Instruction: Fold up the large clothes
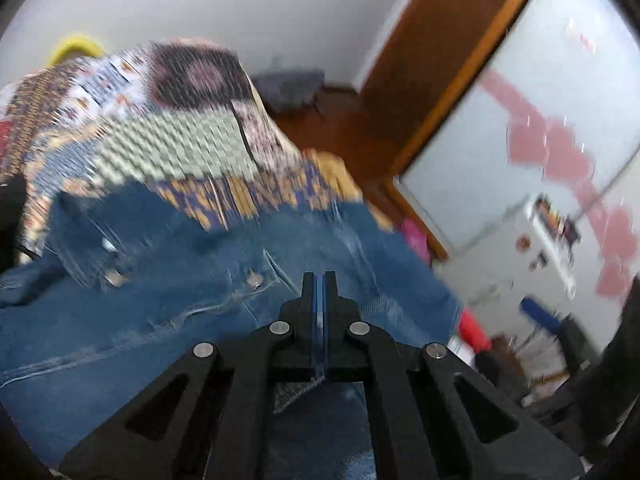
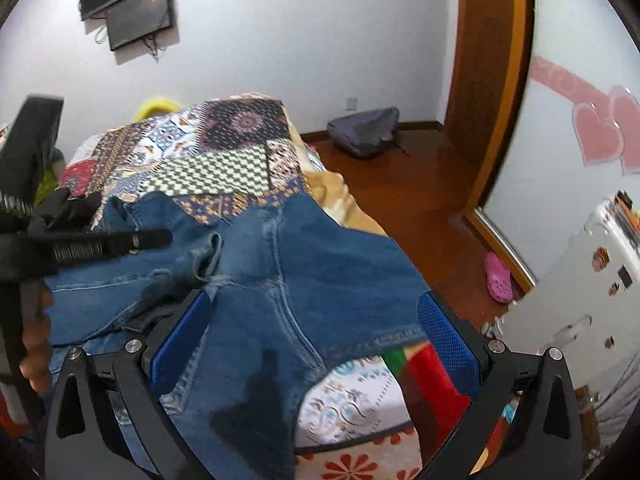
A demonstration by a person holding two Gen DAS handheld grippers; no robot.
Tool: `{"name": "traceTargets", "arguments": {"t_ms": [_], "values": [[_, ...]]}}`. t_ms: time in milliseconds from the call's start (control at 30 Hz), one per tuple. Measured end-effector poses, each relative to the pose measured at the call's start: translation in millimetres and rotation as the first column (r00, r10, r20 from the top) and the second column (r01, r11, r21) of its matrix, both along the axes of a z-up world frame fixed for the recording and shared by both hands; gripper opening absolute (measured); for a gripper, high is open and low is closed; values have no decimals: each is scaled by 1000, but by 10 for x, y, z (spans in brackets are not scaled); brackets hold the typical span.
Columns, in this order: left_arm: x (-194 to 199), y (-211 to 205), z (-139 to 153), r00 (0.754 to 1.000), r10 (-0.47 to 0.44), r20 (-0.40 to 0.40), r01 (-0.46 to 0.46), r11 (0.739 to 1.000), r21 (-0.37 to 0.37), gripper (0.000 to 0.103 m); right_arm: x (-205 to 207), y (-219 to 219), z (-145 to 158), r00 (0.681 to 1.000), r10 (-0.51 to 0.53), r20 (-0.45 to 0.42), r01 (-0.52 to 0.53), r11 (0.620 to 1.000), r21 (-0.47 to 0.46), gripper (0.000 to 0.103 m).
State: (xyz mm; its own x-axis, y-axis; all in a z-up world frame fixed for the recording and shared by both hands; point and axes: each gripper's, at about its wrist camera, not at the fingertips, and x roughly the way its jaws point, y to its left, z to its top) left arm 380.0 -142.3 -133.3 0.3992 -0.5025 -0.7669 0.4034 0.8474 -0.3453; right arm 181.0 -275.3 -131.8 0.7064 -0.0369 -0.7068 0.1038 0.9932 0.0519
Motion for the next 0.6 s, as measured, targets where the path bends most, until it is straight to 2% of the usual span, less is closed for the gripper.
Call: {"name": "traceTargets", "arguments": {"t_ms": [67,133,267,400,533,600], "values": [[-55,-102,-109,999,-31,-26,32,999,44,1,-10,-49,-36,1000,-12,-13,12,1000,14,103],[-143,-122,-126,998,-55,-35,56,997,54,1,-10,-81,-52,1000,-20,-20,20,999,28,103],[-258,38,-6,999,-43,19,41,996,85,3,-6,-119,-43,999,-27,-27,29,997,65,103],[-289,429,185,997,33,75,-40,994,99,5,-12,-174,14,999,-38,-17,40,994,97,103],[-307,779,284,985,99,141,-121,980,160,6,-34,-292,80,998,-56,-2,56,988,142,103],[-359,1004,309,977,134,163,-164,969,186,10,-34,-388,70,997,-75,-10,76,983,168,103]]}}
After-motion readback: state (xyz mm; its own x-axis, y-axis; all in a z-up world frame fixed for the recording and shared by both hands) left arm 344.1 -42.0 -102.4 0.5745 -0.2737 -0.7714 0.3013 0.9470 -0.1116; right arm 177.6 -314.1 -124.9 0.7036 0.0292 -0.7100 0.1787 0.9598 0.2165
